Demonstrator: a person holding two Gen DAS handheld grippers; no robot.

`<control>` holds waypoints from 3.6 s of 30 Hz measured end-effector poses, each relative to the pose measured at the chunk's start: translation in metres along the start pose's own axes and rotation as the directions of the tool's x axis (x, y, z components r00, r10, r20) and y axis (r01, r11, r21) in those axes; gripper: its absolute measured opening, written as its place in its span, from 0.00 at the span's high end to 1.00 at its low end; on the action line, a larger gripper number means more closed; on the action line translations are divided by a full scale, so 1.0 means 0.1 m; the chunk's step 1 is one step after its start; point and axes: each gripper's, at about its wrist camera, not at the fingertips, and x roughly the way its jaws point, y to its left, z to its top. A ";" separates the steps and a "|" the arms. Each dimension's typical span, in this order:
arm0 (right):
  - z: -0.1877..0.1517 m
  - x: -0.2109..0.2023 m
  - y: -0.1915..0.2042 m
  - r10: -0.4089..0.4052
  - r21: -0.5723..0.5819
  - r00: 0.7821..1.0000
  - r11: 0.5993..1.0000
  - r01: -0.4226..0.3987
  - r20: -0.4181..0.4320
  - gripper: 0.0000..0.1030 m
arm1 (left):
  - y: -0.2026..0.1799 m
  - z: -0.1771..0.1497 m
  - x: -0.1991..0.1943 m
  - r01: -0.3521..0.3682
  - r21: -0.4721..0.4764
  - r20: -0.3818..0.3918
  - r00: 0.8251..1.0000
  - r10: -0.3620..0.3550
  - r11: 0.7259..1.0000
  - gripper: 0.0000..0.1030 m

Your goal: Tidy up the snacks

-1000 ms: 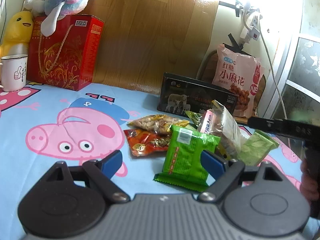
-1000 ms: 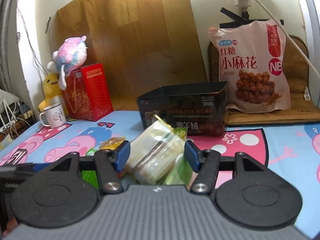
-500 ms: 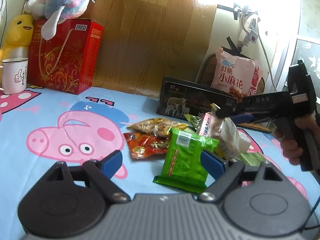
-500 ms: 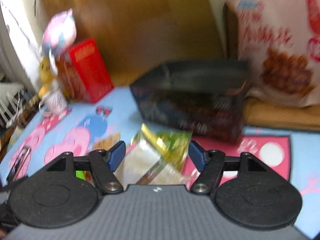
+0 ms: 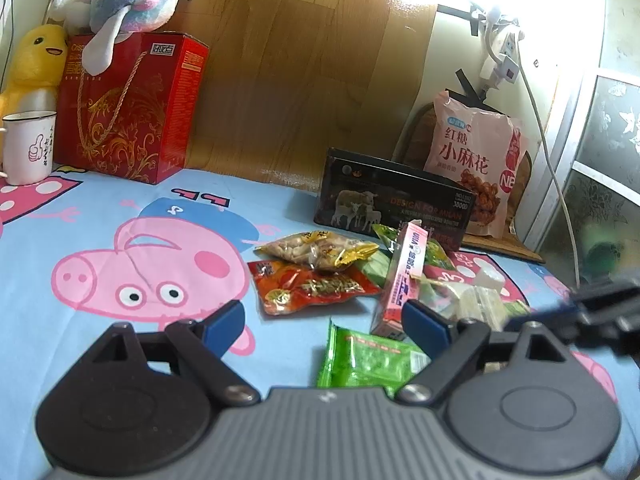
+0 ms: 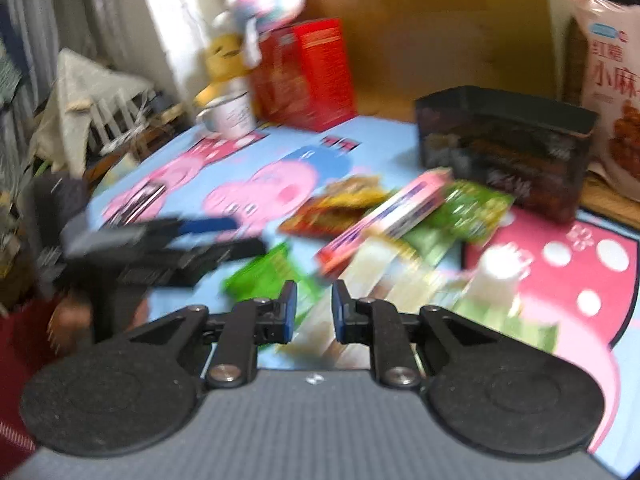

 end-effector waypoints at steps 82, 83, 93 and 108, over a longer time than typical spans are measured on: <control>-0.72 0.14 0.02 -0.236 -0.065 0.963 0.967 0.246 0.132 0.47 | -0.40 0.20 0.63 0.392 -0.177 -0.324 0.843 -0.429 0.903 0.41; -0.72 0.17 0.03 -0.232 -0.072 0.964 0.968 0.242 0.130 0.47 | -0.43 0.18 0.66 0.374 -0.160 -0.338 0.849 -0.406 0.914 0.41; -0.67 0.09 0.07 -0.223 -0.045 0.948 0.970 0.239 0.228 0.54 | -0.39 0.41 0.40 0.437 -0.192 -0.245 0.846 -0.474 0.879 0.50; -0.02 0.24 -0.17 -0.233 -0.103 0.934 0.958 0.269 0.270 0.61 | -0.22 0.95 0.83 0.392 -0.227 -0.231 0.867 -0.441 0.891 0.39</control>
